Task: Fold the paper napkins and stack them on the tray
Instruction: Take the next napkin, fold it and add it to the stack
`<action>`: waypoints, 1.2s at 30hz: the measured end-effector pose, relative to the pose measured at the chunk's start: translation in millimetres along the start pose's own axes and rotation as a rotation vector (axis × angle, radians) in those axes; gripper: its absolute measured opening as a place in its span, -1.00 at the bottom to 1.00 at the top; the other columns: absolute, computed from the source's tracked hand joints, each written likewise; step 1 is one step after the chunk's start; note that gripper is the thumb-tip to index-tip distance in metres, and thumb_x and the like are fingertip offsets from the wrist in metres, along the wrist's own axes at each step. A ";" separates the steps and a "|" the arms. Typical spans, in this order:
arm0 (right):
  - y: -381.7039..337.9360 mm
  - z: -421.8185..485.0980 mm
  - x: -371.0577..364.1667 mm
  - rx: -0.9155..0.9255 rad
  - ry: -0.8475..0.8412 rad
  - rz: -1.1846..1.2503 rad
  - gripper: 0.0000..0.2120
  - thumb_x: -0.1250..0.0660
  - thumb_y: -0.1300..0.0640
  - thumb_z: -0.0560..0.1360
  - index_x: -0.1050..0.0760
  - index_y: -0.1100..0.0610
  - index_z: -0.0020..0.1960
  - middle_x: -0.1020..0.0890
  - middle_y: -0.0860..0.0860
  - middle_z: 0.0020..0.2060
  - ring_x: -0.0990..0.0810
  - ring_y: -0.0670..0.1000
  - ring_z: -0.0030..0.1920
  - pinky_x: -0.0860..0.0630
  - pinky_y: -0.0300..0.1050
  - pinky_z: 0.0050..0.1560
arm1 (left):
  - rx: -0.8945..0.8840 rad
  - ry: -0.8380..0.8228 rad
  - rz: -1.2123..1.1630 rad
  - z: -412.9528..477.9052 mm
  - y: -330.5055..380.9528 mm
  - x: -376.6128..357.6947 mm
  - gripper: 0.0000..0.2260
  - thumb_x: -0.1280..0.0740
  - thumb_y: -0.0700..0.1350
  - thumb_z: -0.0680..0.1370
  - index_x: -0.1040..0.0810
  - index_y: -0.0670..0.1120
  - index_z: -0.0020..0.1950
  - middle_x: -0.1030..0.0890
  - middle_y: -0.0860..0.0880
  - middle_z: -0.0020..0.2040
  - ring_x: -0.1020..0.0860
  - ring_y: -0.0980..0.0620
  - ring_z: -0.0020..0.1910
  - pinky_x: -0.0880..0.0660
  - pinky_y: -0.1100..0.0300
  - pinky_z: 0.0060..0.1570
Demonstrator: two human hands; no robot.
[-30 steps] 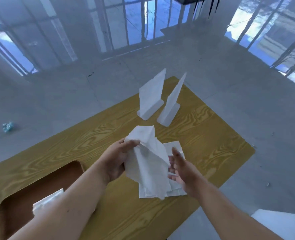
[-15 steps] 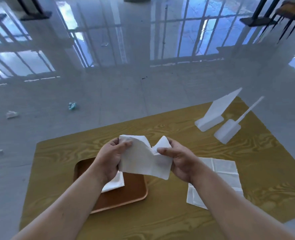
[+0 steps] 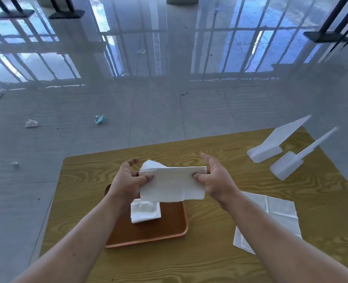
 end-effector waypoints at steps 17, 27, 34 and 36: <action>-15.0 0.1 15.2 0.112 -0.053 -0.797 -0.80 -0.29 0.23 0.42 -0.67 0.03 -0.19 -0.65 -0.07 -0.12 -0.56 -0.06 -0.20 -0.42 -0.22 -0.31 | -0.468 0.109 0.865 0.8 56.7 -25.5 -0.92 -0.51 0.08 0.54 -0.65 0.17 -0.10 -0.62 0.10 0.10 -0.46 0.04 0.20 -0.38 0.10 0.16; -9.9 -8.3 -5.1 0.124 -0.124 -0.748 -0.81 -0.31 0.15 0.55 -0.62 0.00 0.11 -0.70 -0.14 -0.11 -0.65 -0.11 -0.14 -0.64 -0.11 -0.16 | -0.529 -0.101 0.820 -13.1 91.0 -71.1 -0.92 -0.47 0.12 0.54 -0.61 0.19 -0.06 -0.68 0.22 -0.06 -0.59 0.18 -0.04 -0.48 0.13 -0.12; -2.8 -9.7 -14.9 -0.045 -0.211 -0.373 -0.81 -0.29 0.22 0.51 -0.67 0.09 -0.16 -0.60 -0.07 -0.38 -0.49 -0.05 -0.37 -0.45 -0.20 -0.37 | -0.607 0.086 0.898 -9.1 98.6 -61.1 -0.83 -0.46 0.05 0.57 -0.60 0.09 0.14 -0.61 0.09 0.11 -0.55 -0.02 0.16 -0.38 0.17 0.04; -0.2 -11.6 -21.4 -0.134 -0.257 -0.099 -0.79 -0.27 0.29 0.53 -0.69 0.17 -0.09 -0.70 0.00 -0.27 -0.63 0.00 -0.23 -0.63 -0.15 -0.22 | -0.521 0.157 0.912 -3.9 86.7 -49.3 -0.56 -0.49 0.10 0.54 -0.49 0.04 0.36 -0.52 -0.03 0.37 -0.46 -0.11 0.38 -0.37 0.08 0.24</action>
Point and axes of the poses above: each hand's wrist, its own z-axis towards the middle knuckle, its own x-axis out of the back of the hand, y = z × x, the point moved 7 cm from there along z, towards the middle knuckle
